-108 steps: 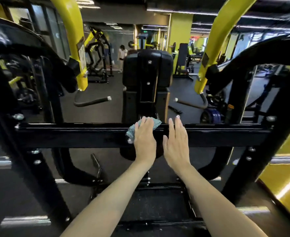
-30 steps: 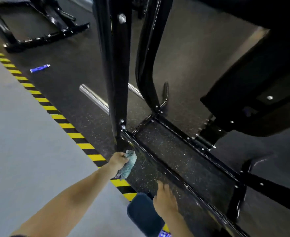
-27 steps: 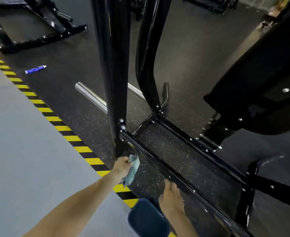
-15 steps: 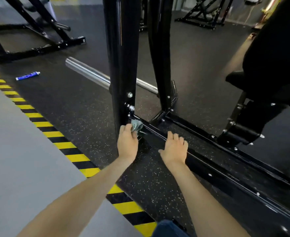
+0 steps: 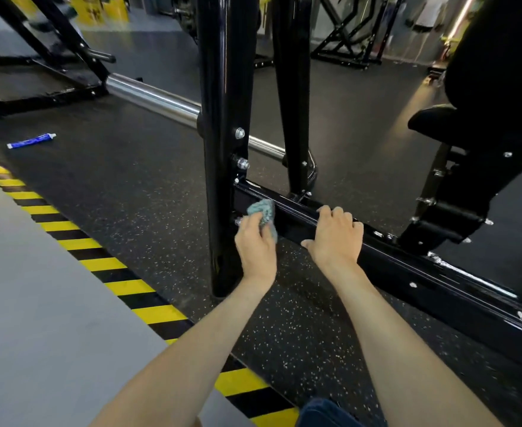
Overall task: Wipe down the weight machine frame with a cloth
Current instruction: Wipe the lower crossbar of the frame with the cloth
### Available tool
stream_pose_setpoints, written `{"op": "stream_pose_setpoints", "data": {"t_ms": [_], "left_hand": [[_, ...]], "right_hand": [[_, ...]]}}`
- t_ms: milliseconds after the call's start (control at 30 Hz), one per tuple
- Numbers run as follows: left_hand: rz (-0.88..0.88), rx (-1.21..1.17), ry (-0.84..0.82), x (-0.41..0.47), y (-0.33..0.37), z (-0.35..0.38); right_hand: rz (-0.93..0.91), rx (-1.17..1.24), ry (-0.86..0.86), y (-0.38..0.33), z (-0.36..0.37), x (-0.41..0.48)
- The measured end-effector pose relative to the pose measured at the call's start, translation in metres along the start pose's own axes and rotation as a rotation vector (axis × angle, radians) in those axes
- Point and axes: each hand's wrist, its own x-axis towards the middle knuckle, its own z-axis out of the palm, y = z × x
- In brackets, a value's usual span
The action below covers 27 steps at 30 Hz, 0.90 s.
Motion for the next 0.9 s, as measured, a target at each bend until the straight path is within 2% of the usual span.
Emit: {"op": "stream_pose_setpoints", "data": {"t_ms": [67,100,233,367,400,500,533,567,667,733,800,833,900], "left_hand": [[0.081,0.011,-0.102,-0.004,-0.003,-0.004],[0.066,0.012,-0.107,0.003,-0.008,-0.005],[-0.236,-0.063,0.039,0.017,-0.010,-0.006],[0.074,-0.045,-0.201,-0.014,0.009,-0.005],[0.074,-0.039,-0.213,-0.009,0.005,-0.007],[-0.248,-0.056,-0.017,0.019,-0.010,-0.011],[-0.298,-0.056,0.019,0.022,-0.009,-0.012],[-0.256,-0.037,-0.002,0.019,-0.006,-0.011],[0.026,0.012,-0.208,0.003,-0.003,-0.013],[-0.020,0.009,-0.204,0.015,-0.016,-0.013],[-0.197,0.000,-0.067,0.027,-0.022,-0.013],[-0.211,0.005,-0.049,0.027,-0.019,-0.013],[-0.059,0.016,-0.166,0.015,-0.008,-0.014]], "right_hand": [[-0.001,-0.015,-0.002,-0.001,-0.001,-0.001],[-0.003,-0.022,-0.003,-0.001,0.000,-0.001],[-0.002,-0.027,0.020,0.000,0.003,0.000],[0.001,-0.039,0.040,0.001,0.005,-0.001],[0.000,-0.041,0.042,0.001,0.005,-0.002],[-0.008,-0.054,0.025,-0.001,0.004,-0.002],[-0.003,-0.055,0.025,-0.002,0.004,-0.001],[0.000,-0.060,0.023,-0.003,0.003,-0.001],[0.014,-0.055,0.011,-0.005,0.003,-0.001],[0.009,-0.054,0.009,-0.005,0.002,-0.002],[0.006,-0.052,0.003,-0.005,0.002,-0.002],[0.010,-0.053,0.002,-0.005,0.002,-0.003],[0.009,-0.063,0.007,-0.005,0.002,-0.002]]}}
